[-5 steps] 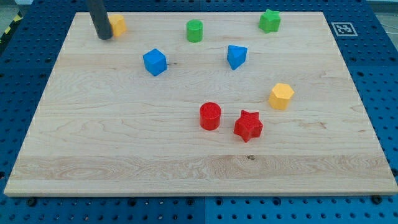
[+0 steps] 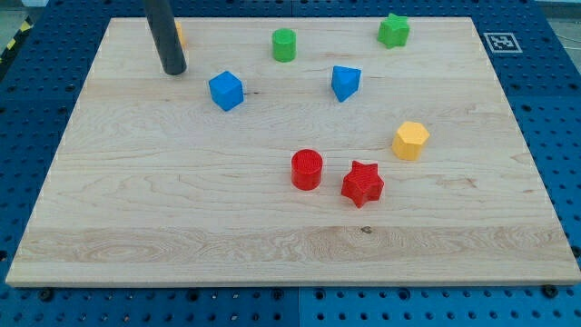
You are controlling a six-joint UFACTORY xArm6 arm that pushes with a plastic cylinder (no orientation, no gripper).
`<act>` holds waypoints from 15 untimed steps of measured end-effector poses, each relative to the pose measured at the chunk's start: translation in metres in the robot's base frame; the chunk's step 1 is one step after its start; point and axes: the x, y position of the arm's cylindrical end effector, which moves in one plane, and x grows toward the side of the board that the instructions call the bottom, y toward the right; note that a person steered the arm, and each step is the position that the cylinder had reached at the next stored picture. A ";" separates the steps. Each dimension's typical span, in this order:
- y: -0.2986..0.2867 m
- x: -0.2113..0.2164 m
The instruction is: Place your arm at the bottom of the blue triangle
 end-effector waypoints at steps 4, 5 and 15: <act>0.044 -0.062; 0.049 -0.069; 0.200 0.097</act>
